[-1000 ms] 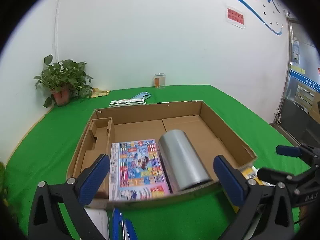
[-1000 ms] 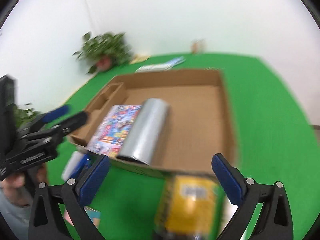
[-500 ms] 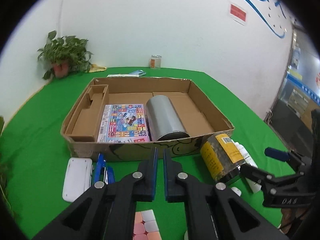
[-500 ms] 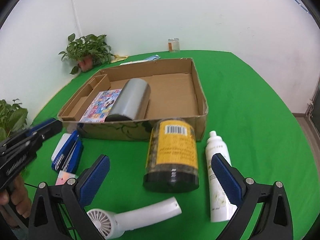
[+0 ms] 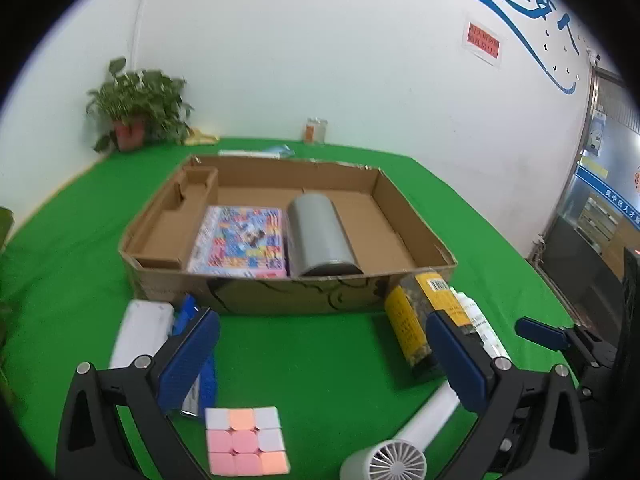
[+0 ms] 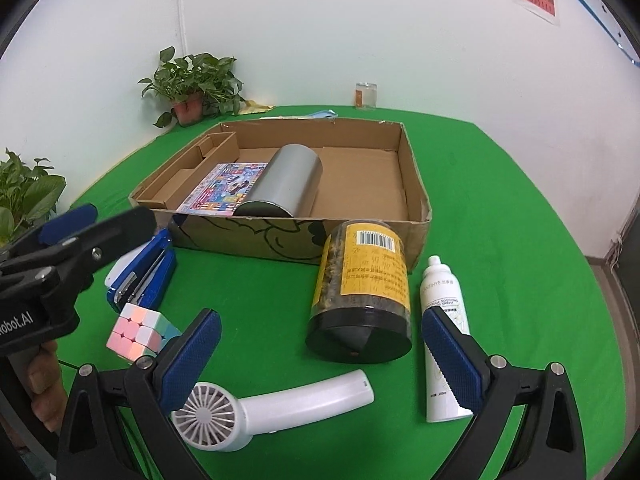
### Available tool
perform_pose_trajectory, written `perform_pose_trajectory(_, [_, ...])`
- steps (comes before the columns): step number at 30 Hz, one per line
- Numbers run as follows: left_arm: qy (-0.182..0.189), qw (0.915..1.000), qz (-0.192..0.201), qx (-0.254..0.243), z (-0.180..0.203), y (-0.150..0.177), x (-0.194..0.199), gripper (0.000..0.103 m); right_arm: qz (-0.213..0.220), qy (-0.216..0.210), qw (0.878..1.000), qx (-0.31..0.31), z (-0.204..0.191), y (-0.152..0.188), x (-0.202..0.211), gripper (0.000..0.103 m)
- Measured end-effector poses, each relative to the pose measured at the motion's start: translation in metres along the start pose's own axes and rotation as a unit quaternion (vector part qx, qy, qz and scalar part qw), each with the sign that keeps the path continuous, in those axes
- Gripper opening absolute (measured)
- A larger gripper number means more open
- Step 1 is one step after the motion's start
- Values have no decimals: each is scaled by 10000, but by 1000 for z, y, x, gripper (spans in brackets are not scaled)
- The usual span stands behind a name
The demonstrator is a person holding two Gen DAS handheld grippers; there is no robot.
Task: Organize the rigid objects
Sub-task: 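Withdraw the right tool and approach the yellow-labeled jar, then grasp the yellow-labeled jar with the right tool and lift it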
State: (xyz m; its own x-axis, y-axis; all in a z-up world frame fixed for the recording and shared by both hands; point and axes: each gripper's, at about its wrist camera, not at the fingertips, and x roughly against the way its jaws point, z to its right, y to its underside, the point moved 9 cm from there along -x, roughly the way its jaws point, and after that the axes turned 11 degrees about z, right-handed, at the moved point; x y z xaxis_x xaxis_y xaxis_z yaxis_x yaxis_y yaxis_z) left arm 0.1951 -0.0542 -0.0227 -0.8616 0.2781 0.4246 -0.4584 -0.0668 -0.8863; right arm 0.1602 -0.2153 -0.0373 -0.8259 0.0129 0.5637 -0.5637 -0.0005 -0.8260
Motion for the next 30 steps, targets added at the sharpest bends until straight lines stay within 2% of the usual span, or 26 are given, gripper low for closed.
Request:
perform_pose_trajectory(4, [323, 9975, -596, 217, 5, 20, -16, 102, -199, -88, 9993, -293, 19, 3, -15, 100])
perform_pose_trajectory(6, [448, 9957, -697, 412, 6, 26, -20, 102, -315, -129, 9986, -415, 30, 3, -25, 99])
perform_pose_trajectory(9, [362, 9939, -814, 643, 2, 32, -29, 102, -669, -397, 9935, -826, 43, 5, -44, 94])
perform_pose_trajectory(11, [495, 9921, -886, 737, 4, 34, -31, 102, -852, -518, 9897, -1025, 49, 9, -56, 83])
perform_pose_trajectory(14, [713, 9893, -976, 815, 8, 35, -33, 102, -1077, -503, 9864, -1135, 59, 16, -70, 73])
perform_pose_trajectory(16, [865, 9863, -1124, 842, 10, 37, -37, 102, -1183, -597, 9833, -1248, 60, 21, -77, 71])
perform_pose_trajectory(19, [1192, 9755, -1519, 1058, 12, 44, -47, 102, -1123, -527, 9887, -845, 46, 24, -75, 71])
perform_pose_trajectory(20, [1287, 9682, -1797, 1168, 12, 50, -53, 102, -1147, -587, 9889, -739, 37, 27, -73, 71])
perform_pose_trajectory(24, [1697, 9475, -2235, 1535, 17, 57, -67, 101, -1265, -1228, 9786, -1063, 0, 37, -67, 74])
perform_pose_trajectory(25, [1747, 9437, -2308, 1598, 18, 58, -70, 101, -1288, -1453, 9742, -1149, -8, 37, -66, 77])
perform_pose_trajectory(28, [1696, 9420, -2461, 1524, 17, 62, -78, 101, -1241, -1756, 9663, -1418, -14, 33, -59, 94])
perform_pose_trajectory(30, [1548, 9420, -2572, 1504, 13, 68, -84, 101, -1288, -1899, 9601, -1597, -14, 31, -59, 95])
